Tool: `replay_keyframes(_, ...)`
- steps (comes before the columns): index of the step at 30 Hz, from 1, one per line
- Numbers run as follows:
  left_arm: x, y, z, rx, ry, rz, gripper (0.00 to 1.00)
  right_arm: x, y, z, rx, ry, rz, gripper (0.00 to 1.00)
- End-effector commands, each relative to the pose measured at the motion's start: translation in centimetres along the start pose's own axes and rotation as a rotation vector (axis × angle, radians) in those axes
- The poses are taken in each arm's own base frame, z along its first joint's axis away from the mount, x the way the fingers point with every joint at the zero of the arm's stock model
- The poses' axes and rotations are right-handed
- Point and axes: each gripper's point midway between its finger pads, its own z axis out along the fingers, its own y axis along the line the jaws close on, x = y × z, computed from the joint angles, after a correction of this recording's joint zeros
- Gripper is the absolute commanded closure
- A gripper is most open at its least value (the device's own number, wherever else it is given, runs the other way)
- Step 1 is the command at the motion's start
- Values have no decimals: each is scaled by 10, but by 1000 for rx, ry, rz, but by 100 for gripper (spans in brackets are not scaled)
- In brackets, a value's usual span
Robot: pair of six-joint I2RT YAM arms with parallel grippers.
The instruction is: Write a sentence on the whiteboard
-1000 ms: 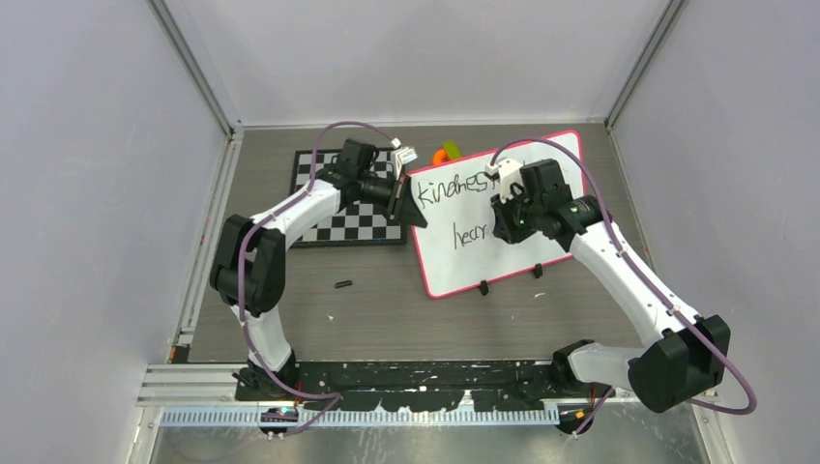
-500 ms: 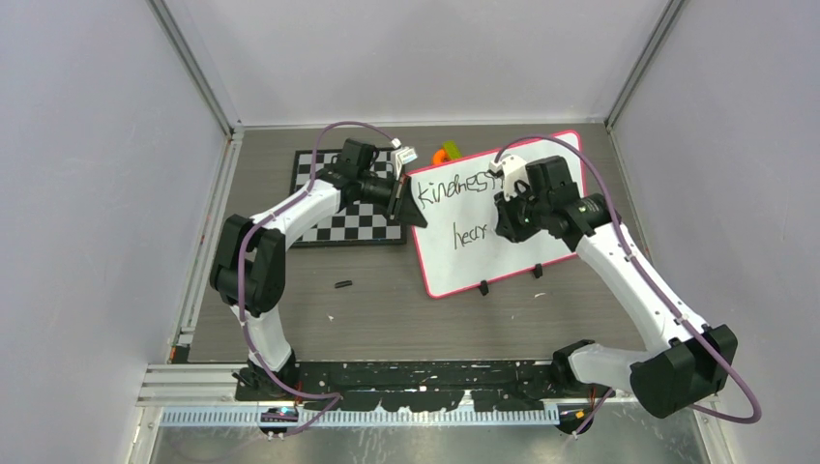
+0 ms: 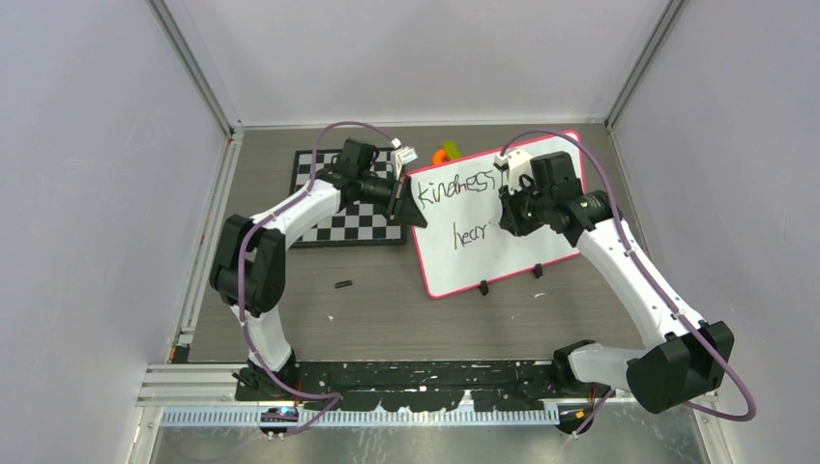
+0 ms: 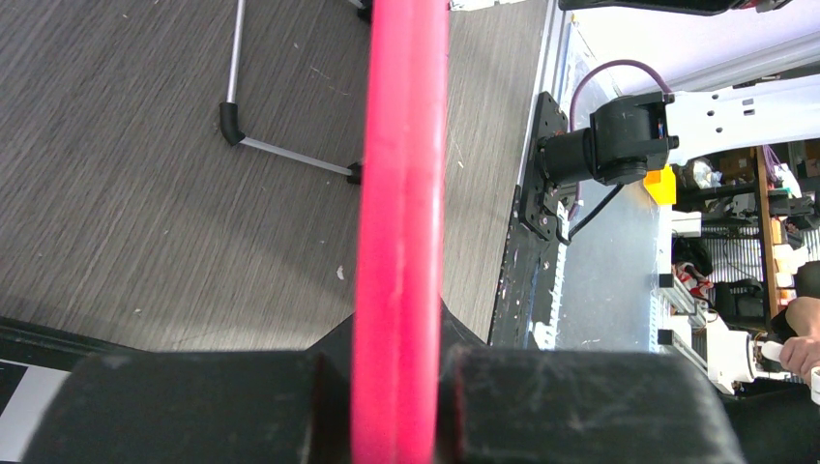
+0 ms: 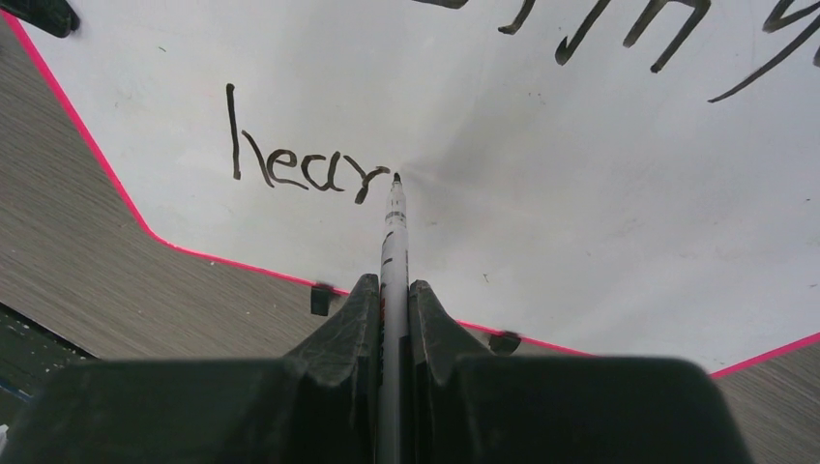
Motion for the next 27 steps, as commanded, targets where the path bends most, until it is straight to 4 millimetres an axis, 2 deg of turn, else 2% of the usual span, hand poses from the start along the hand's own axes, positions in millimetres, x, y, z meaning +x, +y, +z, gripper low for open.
replay_keyframes(1,-4,-11,6,18,10,26,100,-29,-4,-4,16,-86,-5,100)
replay_keyframes(10,-4,-11,6,16,9,28,100,-28,-8,3,32,-79,-3,100)
replay_keyframes(27,-4,-10,6,18,10,28,100,18,-3,11,19,11,3,100)
